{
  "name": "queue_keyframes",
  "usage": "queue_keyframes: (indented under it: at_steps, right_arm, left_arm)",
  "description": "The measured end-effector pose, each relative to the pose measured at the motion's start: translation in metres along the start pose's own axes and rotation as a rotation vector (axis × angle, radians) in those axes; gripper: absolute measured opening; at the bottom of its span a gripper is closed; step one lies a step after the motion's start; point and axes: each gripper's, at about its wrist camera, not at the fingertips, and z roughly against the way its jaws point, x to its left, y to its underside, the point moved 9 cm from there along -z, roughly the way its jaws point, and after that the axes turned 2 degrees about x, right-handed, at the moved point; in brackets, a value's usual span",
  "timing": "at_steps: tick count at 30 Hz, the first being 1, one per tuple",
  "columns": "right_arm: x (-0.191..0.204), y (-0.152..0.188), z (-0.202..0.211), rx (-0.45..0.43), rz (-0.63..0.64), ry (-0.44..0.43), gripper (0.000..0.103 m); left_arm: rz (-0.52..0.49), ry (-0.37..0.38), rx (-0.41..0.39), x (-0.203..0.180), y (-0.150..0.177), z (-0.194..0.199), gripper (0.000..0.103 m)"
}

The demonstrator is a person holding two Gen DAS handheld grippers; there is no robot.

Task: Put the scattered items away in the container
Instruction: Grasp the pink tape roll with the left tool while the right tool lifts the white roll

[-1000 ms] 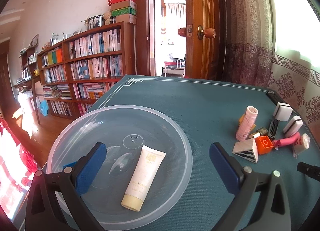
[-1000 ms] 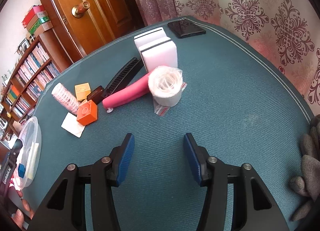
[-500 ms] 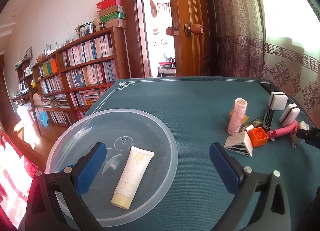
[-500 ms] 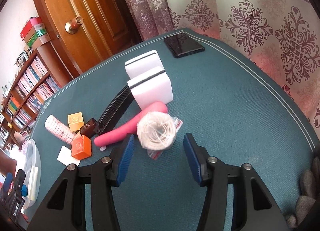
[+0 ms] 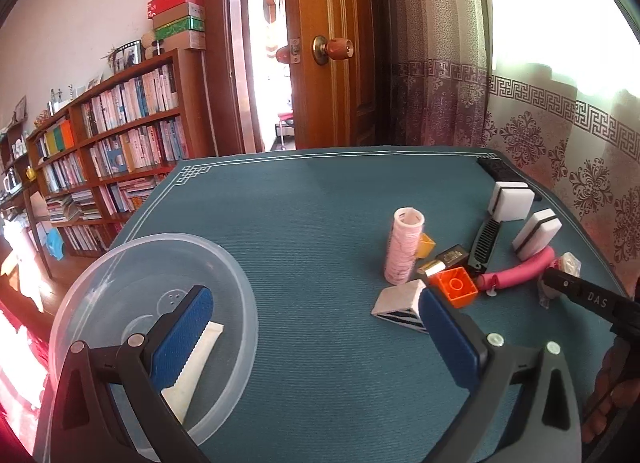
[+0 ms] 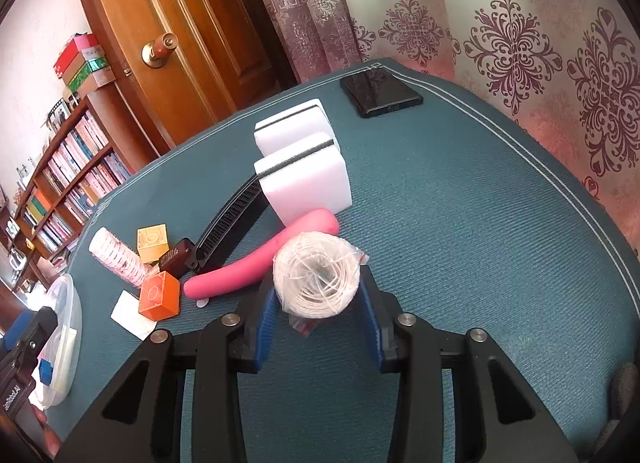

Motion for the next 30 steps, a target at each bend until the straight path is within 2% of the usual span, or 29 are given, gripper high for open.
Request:
queue_keyframes:
  at_steps: [8,11,12,15,20,24,30]
  right_arm:
    - [-0.005,0.003,0.004,0.010,-0.054,-0.036,0.040]
    - [-0.006,0.003,0.005,0.005,-0.053,-0.025,0.040]
    - [-0.005,0.003,0.005,0.005,-0.052,-0.024,0.040]
    - [-0.005,0.003,0.005,0.003,-0.048,-0.021,0.040]
    - [-0.005,0.003,0.005,0.002,-0.046,-0.020,0.040]
    - [-0.004,0.003,0.005,0.000,-0.037,-0.019,0.040]
    - [0.002,0.001,0.011,-0.028,-0.015,-0.032,0.040]
  left_arm:
    - [0.000,0.074,0.030,-0.036,-0.019,-0.032,0.101]
    - [0.013,0.102,0.042,-0.044,-0.024,-0.044,0.089]
    - [0.016,0.110,0.046,-0.046,-0.025,-0.047,0.080]
    - [0.026,0.124,0.071,-0.049,-0.026,-0.060,0.066]
    - [0.051,0.159,0.113,-0.053,-0.023,-0.076,0.055]
    - [0.057,0.179,0.133,-0.056,-0.022,-0.081,0.031]
    - [0.047,0.185,0.116,-0.056,-0.021,-0.075,0.031]
